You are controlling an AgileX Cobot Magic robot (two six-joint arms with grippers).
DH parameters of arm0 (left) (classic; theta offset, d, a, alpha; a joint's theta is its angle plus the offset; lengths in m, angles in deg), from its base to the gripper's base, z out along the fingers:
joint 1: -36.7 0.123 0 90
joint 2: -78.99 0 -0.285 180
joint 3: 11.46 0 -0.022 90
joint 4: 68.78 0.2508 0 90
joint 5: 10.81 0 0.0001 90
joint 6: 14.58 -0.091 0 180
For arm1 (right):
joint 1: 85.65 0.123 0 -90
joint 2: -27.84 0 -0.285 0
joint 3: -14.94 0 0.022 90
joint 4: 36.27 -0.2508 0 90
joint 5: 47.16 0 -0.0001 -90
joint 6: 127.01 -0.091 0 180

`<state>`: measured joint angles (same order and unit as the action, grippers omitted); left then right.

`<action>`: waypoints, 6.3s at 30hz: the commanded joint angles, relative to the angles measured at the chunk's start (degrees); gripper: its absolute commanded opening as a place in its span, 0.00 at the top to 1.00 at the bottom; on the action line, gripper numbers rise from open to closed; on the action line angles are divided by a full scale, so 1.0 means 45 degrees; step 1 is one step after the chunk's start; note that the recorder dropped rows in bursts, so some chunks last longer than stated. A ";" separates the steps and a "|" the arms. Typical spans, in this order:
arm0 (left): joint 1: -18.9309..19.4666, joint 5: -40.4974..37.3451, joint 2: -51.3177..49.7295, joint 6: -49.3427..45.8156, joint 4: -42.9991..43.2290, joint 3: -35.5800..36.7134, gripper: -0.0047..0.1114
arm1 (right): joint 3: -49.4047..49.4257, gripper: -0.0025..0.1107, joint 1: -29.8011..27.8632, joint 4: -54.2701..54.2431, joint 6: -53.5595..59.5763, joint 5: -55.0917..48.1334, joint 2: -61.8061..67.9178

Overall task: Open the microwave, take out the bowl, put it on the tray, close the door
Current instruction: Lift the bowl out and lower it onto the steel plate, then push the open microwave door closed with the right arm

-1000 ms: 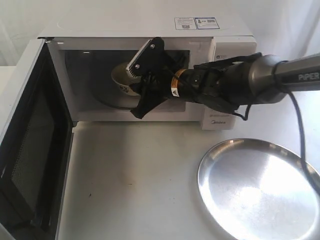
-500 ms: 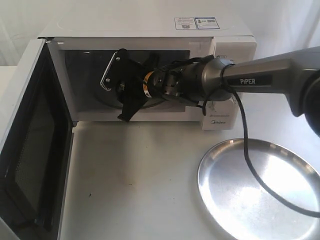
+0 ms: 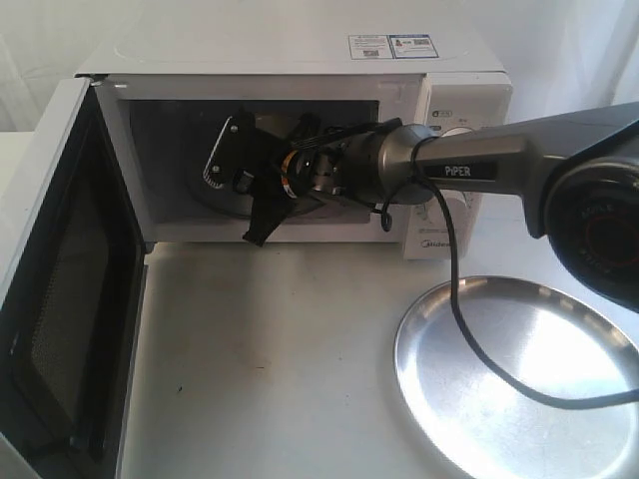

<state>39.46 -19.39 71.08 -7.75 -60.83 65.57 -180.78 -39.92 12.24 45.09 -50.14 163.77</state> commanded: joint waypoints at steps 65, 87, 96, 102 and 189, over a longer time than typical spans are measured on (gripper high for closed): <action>-0.0011 0.0018 0.0026 0.0072 -0.0048 0.0043 0.96 | 1.2316 0.98 0.5606 1.1431 -1.8610 -0.1704 -1.3607; -0.0011 0.0018 0.0026 0.0072 -0.0048 0.0043 0.96 | 0.3592 0.98 0.5606 1.0017 -1.4767 0.4215 -0.7648; -0.0011 0.0018 0.0026 0.0072 -0.0048 0.0043 0.96 | 0.2387 0.98 0.5606 0.5623 -1.0056 0.6447 -0.5888; -0.0011 0.0018 0.0026 0.0072 -0.0048 0.0043 0.96 | 0.2387 0.98 0.5606 0.4616 -0.6404 0.7478 -0.5085; -0.0011 0.0018 0.0026 0.0072 -0.0048 0.0043 0.96 | 1.2256 0.98 0.9605 0.6317 -1.6451 -1.0621 -1.9435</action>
<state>39.46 -19.39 71.08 -7.75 -60.83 65.57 -127.86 5.16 39.62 -26.71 -93.10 78.31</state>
